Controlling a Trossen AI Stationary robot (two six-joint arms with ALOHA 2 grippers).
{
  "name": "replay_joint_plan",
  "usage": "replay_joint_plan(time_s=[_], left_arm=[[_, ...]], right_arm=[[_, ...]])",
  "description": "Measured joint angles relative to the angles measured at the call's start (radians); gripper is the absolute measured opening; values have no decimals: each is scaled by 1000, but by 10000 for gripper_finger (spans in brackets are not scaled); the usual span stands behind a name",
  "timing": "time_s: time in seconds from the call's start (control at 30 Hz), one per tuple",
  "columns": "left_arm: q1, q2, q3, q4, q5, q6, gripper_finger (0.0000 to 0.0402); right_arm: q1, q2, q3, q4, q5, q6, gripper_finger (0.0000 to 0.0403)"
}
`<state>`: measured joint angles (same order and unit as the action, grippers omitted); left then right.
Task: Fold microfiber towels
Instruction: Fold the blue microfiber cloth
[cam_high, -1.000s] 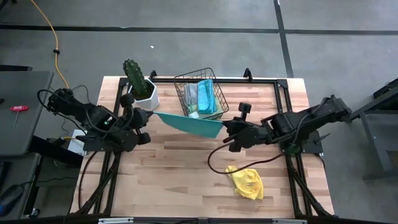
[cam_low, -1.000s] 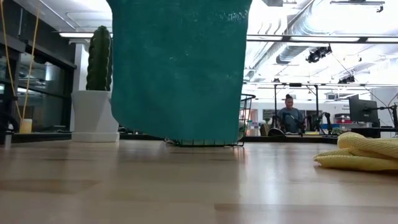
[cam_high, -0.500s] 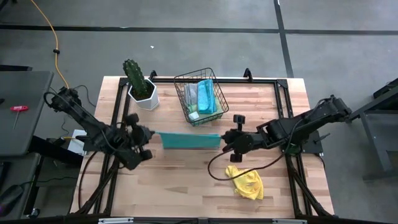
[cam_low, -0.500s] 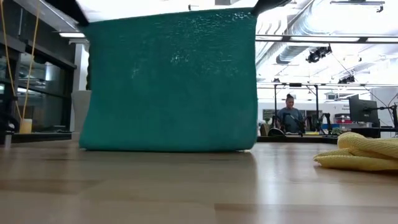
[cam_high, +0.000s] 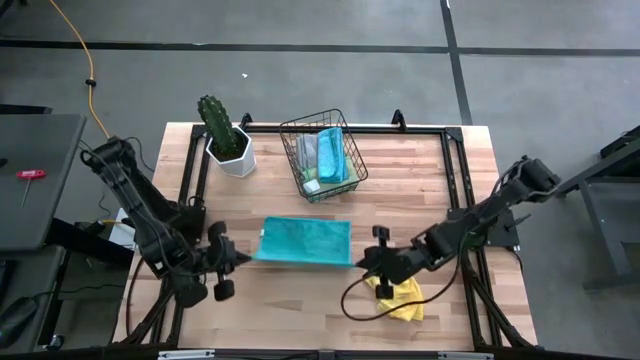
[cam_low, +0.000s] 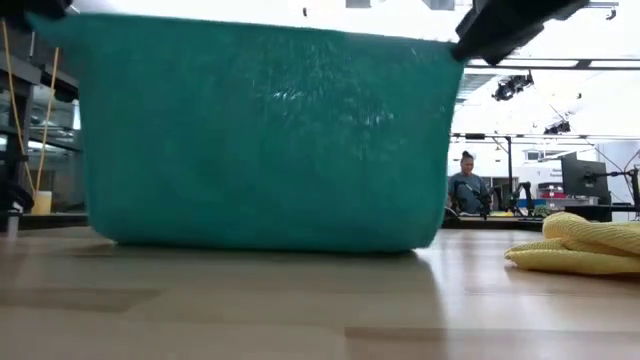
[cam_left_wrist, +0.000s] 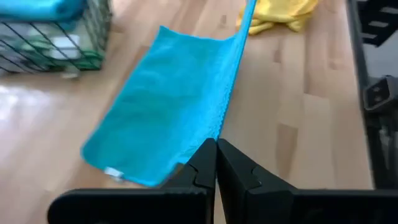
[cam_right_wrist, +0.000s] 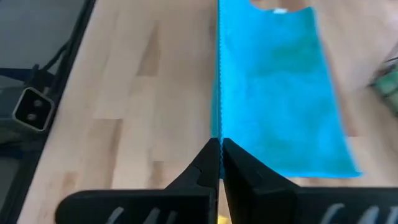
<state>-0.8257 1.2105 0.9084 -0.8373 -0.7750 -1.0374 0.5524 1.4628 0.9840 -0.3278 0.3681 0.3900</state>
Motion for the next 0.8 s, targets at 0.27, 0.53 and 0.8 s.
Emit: replay_joint_plan(time_s=[0.27,0.53,0.8], left_arm=[[-38,157,-111,276,80,-93,0],[-47,372,-129,466,170,-168,0],[-35,397,-118,479,225,-175,0]], right_arm=[[69,113,-67,151,-11,91,0],[109,227,-67,251,-120,153,0],[99,261,-56,270,-156,172,0]])
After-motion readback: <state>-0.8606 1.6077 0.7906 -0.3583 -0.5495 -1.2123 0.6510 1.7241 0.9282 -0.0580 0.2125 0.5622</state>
